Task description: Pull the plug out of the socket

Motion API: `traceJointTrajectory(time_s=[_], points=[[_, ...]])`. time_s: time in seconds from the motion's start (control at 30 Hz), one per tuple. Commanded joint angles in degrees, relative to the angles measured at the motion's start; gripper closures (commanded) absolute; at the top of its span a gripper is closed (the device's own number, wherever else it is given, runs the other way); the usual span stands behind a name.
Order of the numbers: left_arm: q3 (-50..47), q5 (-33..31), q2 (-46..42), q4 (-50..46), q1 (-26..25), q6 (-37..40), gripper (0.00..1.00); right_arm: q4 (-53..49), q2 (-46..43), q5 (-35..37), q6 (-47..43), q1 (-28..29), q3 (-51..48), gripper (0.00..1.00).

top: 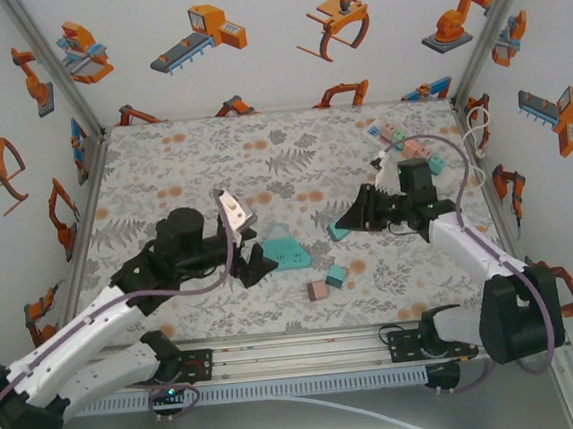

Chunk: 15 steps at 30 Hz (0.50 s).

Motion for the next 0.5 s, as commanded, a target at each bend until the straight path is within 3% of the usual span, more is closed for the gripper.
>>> traceJointTrajectory(time_s=[0.0,0.1,0.23,0.47], points=[[3.47,-1.16,-0.49,-13.77,-0.27,11.26,0.0,12.82,-6.95,15.3,15.23,9.38,-5.67,1.0],[5.96,-2.43,-0.1,-21.83,-0.34,17.6,0.03,15.95,-8.65,25.44,21.51,18.42,-8.69,1.0],[4.8,-6.07,-1.08,-22.66,-0.36,22.27,0.03,20.42,-4.67,36.86,24.63,30.03,-9.02,1.0],[0.85,-6.33,-4.01,-19.09,-0.36,20.93,0.03,26.21,6.69,43.76,27.94,39.2,-7.44,1.0]])
